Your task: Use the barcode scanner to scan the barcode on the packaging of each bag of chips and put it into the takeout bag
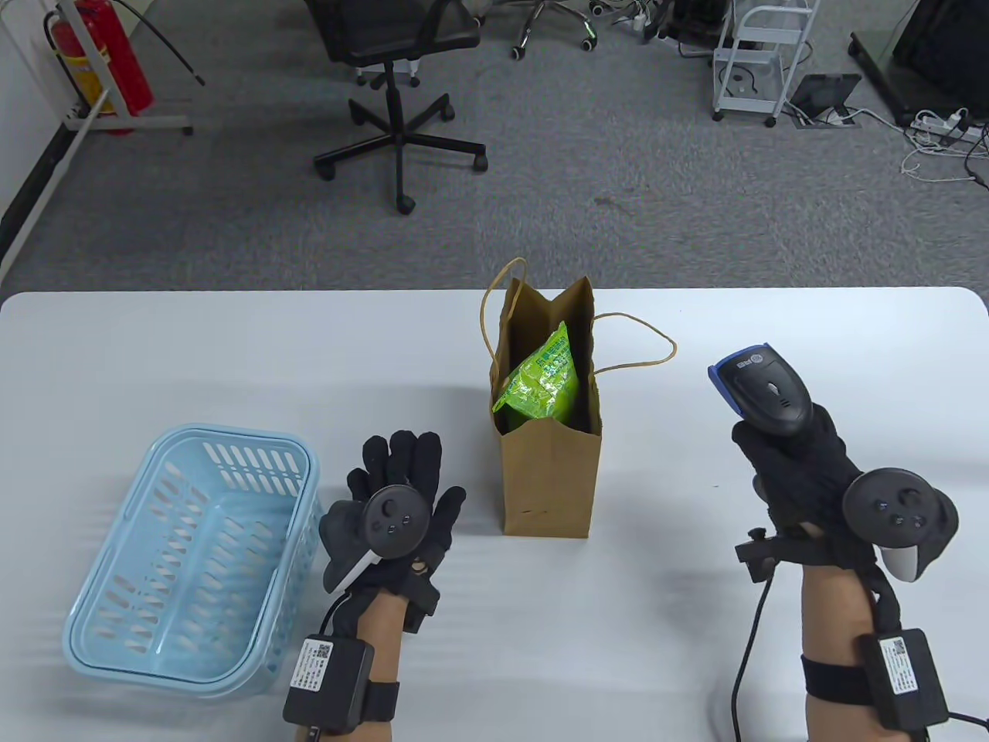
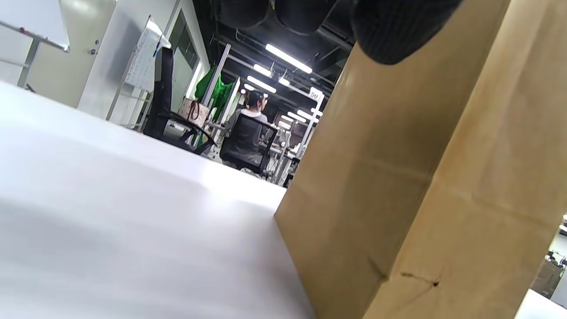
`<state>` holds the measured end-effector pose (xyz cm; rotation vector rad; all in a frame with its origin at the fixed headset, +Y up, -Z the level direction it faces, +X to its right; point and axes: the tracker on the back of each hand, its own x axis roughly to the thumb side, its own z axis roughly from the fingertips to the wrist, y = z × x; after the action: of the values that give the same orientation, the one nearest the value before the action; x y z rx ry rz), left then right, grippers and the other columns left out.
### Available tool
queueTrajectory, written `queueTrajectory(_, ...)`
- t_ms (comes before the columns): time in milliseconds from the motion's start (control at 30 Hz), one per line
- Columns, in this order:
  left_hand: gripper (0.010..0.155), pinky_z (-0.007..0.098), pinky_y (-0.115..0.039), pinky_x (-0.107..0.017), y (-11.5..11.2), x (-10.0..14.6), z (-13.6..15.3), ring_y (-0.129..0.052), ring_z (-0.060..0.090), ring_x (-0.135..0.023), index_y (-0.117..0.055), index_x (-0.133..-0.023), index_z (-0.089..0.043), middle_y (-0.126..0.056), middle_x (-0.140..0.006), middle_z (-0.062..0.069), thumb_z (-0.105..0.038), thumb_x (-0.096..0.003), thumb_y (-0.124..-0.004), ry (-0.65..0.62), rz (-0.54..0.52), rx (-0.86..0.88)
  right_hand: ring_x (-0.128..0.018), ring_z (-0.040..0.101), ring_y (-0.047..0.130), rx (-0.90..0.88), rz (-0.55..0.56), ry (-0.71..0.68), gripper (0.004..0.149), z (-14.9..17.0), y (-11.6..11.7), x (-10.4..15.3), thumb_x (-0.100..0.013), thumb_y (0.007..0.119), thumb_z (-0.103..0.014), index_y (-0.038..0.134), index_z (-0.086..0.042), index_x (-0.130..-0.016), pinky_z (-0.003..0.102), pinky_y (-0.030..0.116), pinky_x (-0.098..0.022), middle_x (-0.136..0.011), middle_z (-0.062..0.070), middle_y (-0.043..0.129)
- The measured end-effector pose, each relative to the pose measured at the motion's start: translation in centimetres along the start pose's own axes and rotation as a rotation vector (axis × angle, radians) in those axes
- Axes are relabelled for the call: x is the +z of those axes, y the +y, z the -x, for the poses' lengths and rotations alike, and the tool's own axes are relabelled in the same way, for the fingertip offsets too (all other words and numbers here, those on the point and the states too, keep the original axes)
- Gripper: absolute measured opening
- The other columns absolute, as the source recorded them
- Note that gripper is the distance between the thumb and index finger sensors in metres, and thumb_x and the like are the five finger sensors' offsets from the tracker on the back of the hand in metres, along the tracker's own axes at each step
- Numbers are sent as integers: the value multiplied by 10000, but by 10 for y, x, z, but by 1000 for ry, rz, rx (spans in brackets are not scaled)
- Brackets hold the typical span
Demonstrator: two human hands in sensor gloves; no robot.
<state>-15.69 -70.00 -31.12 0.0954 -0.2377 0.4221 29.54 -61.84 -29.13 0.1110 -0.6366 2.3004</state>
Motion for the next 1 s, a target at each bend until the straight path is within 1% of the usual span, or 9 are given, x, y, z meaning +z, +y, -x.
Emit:
queueTrajectory(200,763,811,-287,-610,-7,-2,1,-211,649,-1004,-386,-1176,-86,-289,-1166,289,-445,-567,-671,3,46,-32,-606,404,998,228,-63,166,693,44,22,0,-559,819,-419,693,114,-982,523,855,-418,-829,263,828)
queueTrajectory(233,764,812,-287,-608,-7,-2,1,-212,650,-1003,-385,-1176,-85,-286,-1166,290,-447,-567,-670,4,48,-29,-607,404,1003,278,-87,193,692,52,27,0,-558,821,-417,695,116,-980,525,857,-421,-824,265,833)
queueTrajectory(333,760,813,-286,-607,-7,-2,2,-214,652,-1002,-389,-1175,-84,-291,-1164,291,-444,-567,-669,10,56,-21,-605,403,1017,344,-166,279,710,73,38,3,-552,828,-420,690,129,-980,528,862,-426,-812,259,850)
queueTrajectory(433,760,814,-287,-606,-9,-3,4,-217,653,-1002,-393,-1174,-81,-293,-1164,294,-444,-567,-669,20,69,-25,-596,409,1033,410,-212,346,728,89,48,7,-542,841,-412,683,147,-982,533,869,-419,-796,261,869)
queueTrajectory(500,759,815,-288,-604,-10,-3,5,-219,655,-1001,-398,-1174,-77,-298,-1162,296,-443,-566,-669,24,78,-28,-600,410,1043,492,-273,393,746,102,56,10,-536,846,-410,672,157,-990,534,874,-421,-794,258,881)
queueTrajectory(600,756,815,-288,-604,-10,-4,6,-220,655,-1001,-402,-1173,-77,-298,-1162,296,-441,-566,-669,27,88,-26,-597,412,1055,558,-323,431,773,115,64,14,-532,849,-411,652,173,-1001,529,881,-418,-787,253,898)
queueTrajectory(767,754,816,-289,-604,-10,-4,5,-223,656,-1002,-407,-1172,-76,-301,-1162,297,-441,-567,-669,29,97,-23,-598,421,1058,619,-356,475,794,126,68,17,-535,846,-409,634,190,-1011,531,881,-421,-784,257,909)
queueTrajectory(900,749,816,-290,-606,-10,-3,5,-226,653,-1004,-416,-1170,-76,-309,-1163,293,-440,-566,-669,29,103,-20,-603,441,1052,593,-391,508,797,132,70,18,-548,823,-408,629,213,-1009,540,875,-426,-785,273,917)
queueTrajectory(1000,747,814,-287,-606,-11,-3,5,-207,654,-1001,-421,-1170,-76,-296,-1162,295,-438,-566,-668,32,94,-23,-617,452,1044,604,-395,504,802,132,72,18,-550,824,-406,617,215,-1015,551,865,-437,-801,284,911)
